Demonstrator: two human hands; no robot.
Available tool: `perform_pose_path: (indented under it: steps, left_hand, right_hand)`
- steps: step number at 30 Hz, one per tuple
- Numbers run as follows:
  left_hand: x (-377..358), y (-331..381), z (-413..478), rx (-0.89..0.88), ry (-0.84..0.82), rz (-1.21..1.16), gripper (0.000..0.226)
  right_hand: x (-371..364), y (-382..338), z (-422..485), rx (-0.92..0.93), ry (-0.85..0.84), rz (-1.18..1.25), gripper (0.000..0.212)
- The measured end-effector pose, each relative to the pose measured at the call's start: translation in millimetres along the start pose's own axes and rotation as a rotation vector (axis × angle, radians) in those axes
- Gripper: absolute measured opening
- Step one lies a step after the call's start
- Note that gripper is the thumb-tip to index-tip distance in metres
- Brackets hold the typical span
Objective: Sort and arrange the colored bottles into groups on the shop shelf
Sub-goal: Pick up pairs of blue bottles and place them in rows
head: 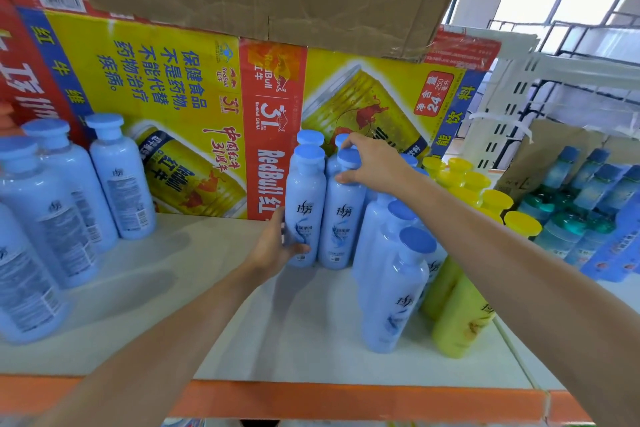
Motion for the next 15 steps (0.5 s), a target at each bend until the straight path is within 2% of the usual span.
perform_pose_path:
  steps: [9,13,15]
  left_hand:
    - [0,-1,0,0.027,-0.017,0.007,0.071]
    - [3,13,1,-0.037,-0.104,0.154,0.066]
    - [19,26,6,-0.124,-0.102,0.282,0.063]
  right_hand:
    - [3,-1,-4,-0.006,-0.016,-0.023,0.053]
    - [11,-7,-4,0.027,0.006,-0.116,0.059]
    - [18,-16,0,0.065,0.052,-0.153,0.056]
Point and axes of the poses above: each hand's wrist, its own z-axis towards the middle knuckle, its own x-axis out of the back of the hand, y = z × x, the point moved 8 cm from there along z, towards the middle knuckle, and after that the axes turned 13 degrees about y, right-handed, at the moved point
